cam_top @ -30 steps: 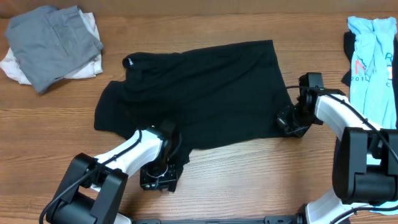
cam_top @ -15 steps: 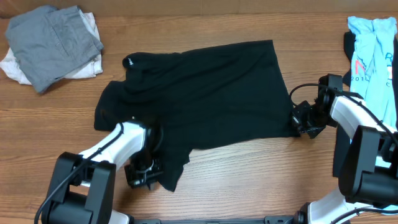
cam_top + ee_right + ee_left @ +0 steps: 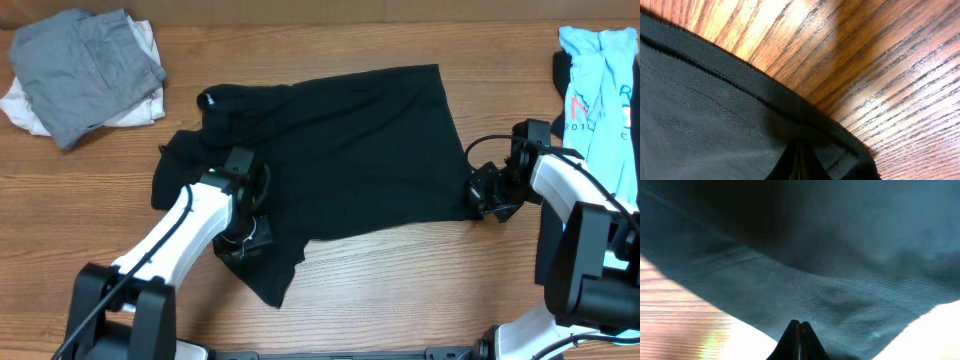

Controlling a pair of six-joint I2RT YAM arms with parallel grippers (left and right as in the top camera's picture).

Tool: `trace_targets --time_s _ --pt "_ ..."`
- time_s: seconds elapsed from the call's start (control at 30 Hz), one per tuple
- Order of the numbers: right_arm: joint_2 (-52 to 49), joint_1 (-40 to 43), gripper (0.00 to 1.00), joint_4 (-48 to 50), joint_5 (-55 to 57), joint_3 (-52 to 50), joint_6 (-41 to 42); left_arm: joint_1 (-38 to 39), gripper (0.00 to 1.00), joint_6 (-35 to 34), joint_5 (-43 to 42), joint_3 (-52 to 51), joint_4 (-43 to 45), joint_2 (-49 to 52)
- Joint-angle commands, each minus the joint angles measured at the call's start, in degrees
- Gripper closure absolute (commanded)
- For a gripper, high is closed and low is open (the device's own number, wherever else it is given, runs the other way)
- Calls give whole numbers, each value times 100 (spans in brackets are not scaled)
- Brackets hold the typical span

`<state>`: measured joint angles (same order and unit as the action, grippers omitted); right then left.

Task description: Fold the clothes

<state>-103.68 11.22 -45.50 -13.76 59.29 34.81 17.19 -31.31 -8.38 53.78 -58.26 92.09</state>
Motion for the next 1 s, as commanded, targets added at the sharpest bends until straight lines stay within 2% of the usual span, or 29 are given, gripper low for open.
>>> trace_targets --time_s 0.0,0.43,0.97 --pt "-22 -2 96 26 -48 -17 -50 52 96 155 -387 -210 26 234" --pt "-22 0 96 118 -48 -17 -50 50 96 85 -772 -986 544 354" --pt "-22 0 96 131 -46 -17 -50 -146 96 -326 -562 -1322 341 354"
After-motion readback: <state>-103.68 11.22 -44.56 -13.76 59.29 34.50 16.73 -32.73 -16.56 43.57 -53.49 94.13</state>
